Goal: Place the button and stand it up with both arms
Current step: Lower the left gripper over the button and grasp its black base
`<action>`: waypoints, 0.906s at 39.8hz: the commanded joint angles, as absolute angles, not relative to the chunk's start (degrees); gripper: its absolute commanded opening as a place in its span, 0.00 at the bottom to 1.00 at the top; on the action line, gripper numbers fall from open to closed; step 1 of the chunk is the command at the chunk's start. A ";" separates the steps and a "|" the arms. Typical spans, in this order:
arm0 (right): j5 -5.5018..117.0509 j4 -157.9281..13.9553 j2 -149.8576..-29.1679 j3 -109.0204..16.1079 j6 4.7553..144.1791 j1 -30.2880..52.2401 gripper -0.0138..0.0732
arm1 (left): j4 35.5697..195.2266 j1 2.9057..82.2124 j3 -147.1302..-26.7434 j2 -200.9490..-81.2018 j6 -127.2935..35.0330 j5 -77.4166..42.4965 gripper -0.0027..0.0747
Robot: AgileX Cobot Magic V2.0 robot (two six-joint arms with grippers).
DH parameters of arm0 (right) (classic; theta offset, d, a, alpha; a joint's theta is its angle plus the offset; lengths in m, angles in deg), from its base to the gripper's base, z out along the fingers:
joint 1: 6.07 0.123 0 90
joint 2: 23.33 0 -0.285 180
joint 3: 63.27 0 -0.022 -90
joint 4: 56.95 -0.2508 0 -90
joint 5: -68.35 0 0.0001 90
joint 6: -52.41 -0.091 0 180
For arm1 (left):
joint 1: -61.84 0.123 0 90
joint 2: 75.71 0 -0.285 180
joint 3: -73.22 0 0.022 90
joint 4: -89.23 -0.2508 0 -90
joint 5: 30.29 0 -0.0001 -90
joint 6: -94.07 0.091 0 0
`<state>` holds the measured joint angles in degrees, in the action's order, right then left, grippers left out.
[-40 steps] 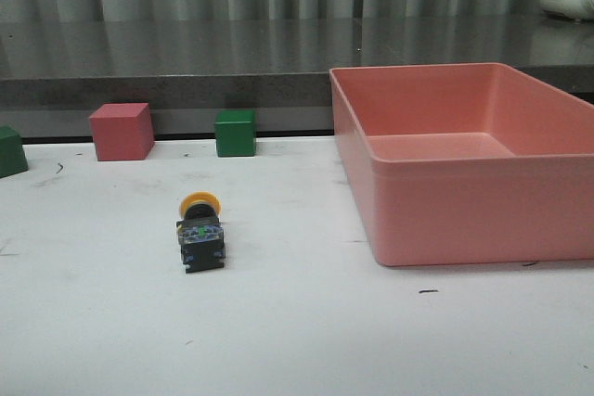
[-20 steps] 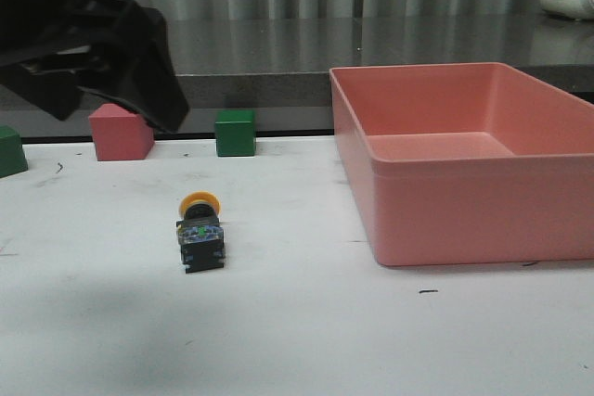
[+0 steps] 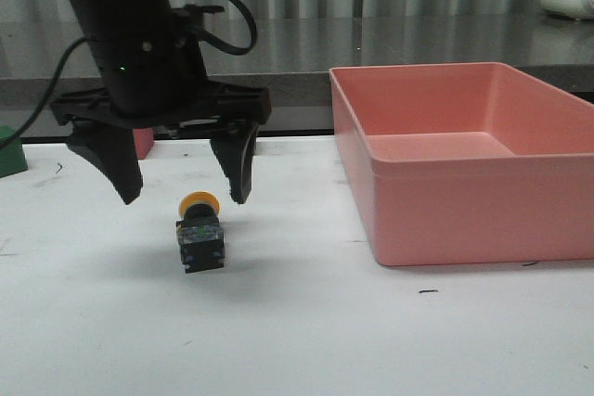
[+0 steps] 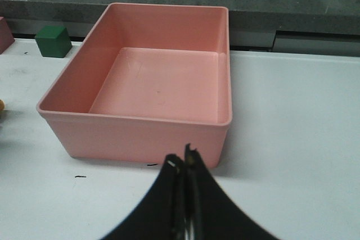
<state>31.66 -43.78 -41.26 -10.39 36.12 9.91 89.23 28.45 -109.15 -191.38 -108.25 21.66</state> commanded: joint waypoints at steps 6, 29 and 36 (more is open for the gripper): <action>36.06 -42.08 -41.98 -11.77 36.76 9.59 0.08 | 90.71 30.53 -117.16 -195.00 -109.92 23.41 0.90; 36.06 -42.08 -41.98 -11.77 36.76 9.59 0.08 | 93.67 31.99 -119.81 -201.05 -109.92 21.27 0.90; 36.06 -42.08 -41.98 -11.77 36.76 9.59 0.08 | 93.67 31.99 -119.81 -201.05 -109.92 21.90 0.74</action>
